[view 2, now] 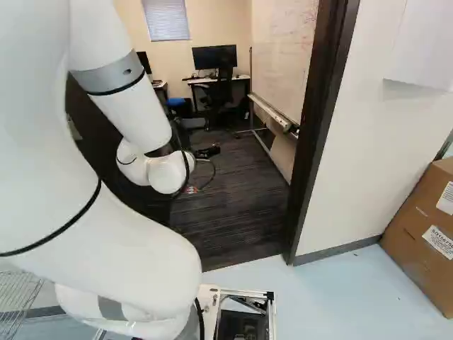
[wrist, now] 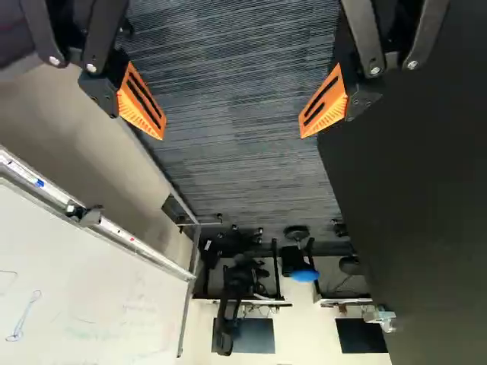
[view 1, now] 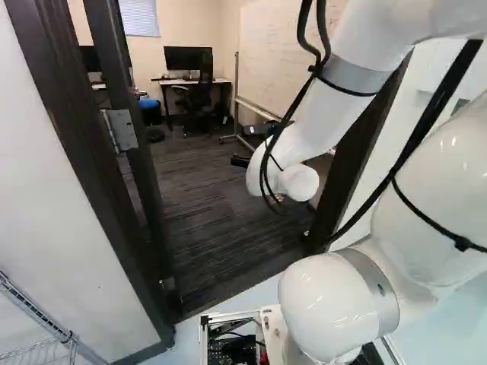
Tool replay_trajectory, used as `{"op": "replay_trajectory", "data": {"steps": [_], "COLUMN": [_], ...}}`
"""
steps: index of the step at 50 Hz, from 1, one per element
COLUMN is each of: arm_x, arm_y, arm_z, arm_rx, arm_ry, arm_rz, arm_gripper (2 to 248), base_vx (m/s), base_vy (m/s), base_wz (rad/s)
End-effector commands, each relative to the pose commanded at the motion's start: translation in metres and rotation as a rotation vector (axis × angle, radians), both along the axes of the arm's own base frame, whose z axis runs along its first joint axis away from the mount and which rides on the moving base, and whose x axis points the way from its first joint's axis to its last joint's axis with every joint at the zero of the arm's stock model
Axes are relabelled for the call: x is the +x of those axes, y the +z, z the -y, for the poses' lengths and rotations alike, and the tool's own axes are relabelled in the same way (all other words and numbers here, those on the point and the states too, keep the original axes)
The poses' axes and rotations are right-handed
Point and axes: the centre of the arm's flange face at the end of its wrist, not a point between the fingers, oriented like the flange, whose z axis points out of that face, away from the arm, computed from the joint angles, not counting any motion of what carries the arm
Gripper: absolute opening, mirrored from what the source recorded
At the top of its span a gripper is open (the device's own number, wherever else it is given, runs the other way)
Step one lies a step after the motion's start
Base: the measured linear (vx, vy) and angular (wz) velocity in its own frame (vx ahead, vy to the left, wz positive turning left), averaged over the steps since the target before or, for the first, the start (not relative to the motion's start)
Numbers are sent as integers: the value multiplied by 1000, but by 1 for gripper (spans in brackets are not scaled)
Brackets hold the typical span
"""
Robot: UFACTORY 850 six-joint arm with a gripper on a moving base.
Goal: Open the door and move inside
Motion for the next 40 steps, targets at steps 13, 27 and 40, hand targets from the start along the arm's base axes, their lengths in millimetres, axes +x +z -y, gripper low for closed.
{"op": "replay_trajectory", "data": {"steps": [13,27,40], "arm_x": [-23,-40,-49], "arm_y": [-6,-12,-15], "arm_z": [14,22,27], "arm_rx": [4,7,9], "arm_ry": [-48,-84,-102], "arm_rz": [-11,-19,-23], "arm_gripper": [247,247,247], "base_vx": [0,0,0], "base_vy": [0,0,0], "base_wz": [0,0,0]}}
